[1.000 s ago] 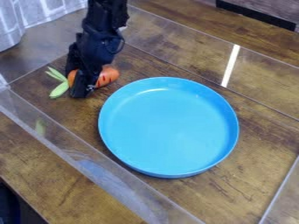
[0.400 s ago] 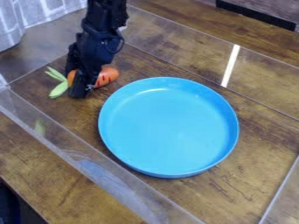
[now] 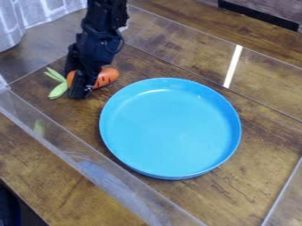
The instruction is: Remove the carrot from inside the blue tray and put it on the table
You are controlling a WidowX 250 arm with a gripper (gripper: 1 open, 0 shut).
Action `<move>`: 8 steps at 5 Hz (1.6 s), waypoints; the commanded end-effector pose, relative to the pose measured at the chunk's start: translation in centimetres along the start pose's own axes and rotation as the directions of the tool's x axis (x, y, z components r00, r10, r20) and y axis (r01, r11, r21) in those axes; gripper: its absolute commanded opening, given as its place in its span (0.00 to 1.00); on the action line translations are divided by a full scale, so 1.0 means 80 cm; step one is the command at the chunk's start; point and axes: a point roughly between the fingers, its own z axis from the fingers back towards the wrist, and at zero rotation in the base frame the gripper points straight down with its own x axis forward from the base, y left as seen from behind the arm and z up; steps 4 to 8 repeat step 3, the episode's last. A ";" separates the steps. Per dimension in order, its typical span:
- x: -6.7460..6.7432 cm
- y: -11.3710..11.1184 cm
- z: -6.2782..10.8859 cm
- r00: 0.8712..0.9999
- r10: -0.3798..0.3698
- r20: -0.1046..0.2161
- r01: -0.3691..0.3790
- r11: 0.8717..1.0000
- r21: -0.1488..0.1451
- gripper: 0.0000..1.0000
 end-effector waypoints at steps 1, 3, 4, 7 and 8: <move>-0.019 0.005 -0.020 0.999 0.033 -0.032 -0.034 0.998 -0.046 0.00; -0.021 0.005 -0.021 0.999 0.021 -0.042 -0.024 0.998 -0.056 0.00; -0.021 0.005 -0.021 0.999 0.021 -0.042 -0.024 0.998 -0.056 0.00; -0.021 0.005 -0.021 0.999 0.021 -0.042 -0.024 0.998 -0.056 0.00; -0.021 0.005 -0.021 0.999 0.021 -0.042 -0.024 0.998 -0.056 0.00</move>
